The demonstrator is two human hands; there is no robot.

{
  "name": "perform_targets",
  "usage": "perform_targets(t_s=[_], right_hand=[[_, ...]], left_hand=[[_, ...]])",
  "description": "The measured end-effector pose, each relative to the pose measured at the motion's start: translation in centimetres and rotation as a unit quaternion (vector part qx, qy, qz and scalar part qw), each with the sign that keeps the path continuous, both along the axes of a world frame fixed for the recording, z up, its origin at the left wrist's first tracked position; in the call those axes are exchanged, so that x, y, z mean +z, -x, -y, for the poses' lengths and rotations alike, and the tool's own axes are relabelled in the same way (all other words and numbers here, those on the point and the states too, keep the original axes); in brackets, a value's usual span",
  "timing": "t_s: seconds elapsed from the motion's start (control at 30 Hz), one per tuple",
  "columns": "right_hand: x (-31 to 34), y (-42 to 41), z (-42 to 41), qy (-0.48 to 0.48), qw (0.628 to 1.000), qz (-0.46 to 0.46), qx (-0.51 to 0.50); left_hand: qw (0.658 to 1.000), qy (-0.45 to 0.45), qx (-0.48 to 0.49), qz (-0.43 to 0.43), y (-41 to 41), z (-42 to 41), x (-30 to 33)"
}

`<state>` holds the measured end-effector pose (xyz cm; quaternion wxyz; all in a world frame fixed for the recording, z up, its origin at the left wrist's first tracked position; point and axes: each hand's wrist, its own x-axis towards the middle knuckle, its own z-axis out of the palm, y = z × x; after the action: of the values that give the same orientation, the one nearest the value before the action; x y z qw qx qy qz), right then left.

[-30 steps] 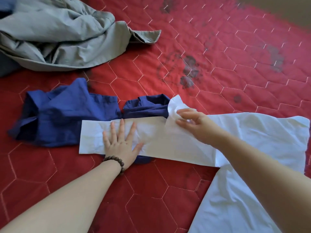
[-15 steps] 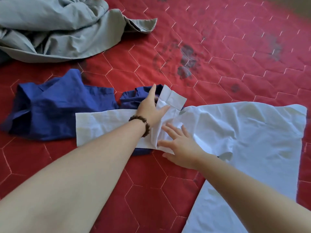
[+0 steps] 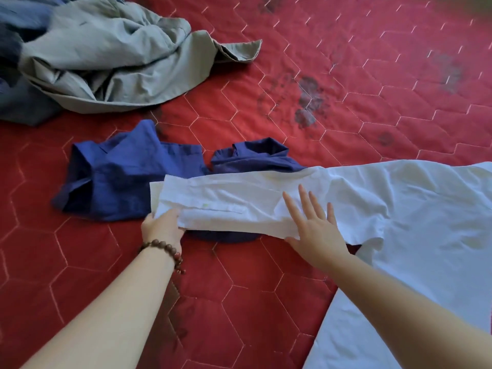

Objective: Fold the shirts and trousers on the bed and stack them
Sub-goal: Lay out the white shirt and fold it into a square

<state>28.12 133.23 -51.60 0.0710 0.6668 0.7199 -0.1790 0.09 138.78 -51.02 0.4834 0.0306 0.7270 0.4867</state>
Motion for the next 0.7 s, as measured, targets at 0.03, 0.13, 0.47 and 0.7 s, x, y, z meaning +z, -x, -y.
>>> perform_targets(t_s=[0.03,0.13,0.47,0.7], right_hand=[[-0.2,-0.1,-0.1,0.002,1.000,-0.001,-0.010],[-0.5,-0.3,-0.2,0.000,1.000,0.008,-0.022],[-0.8,-0.7,0.4,-0.042,0.998,0.024,-0.049],[-1.5,-0.6,-2.0,-0.005,0.999,0.016,-0.044]], left_hand=[[0.999,0.010,-0.012,0.030,0.7,0.6,-0.5],[0.996,-0.009,-0.056,0.064,2.3,0.4,-1.1],[0.980,-0.079,-0.118,-0.137,5.0,-2.7,0.9],[0.807,0.026,-0.283,-0.518,2.7,-1.3,0.6]])
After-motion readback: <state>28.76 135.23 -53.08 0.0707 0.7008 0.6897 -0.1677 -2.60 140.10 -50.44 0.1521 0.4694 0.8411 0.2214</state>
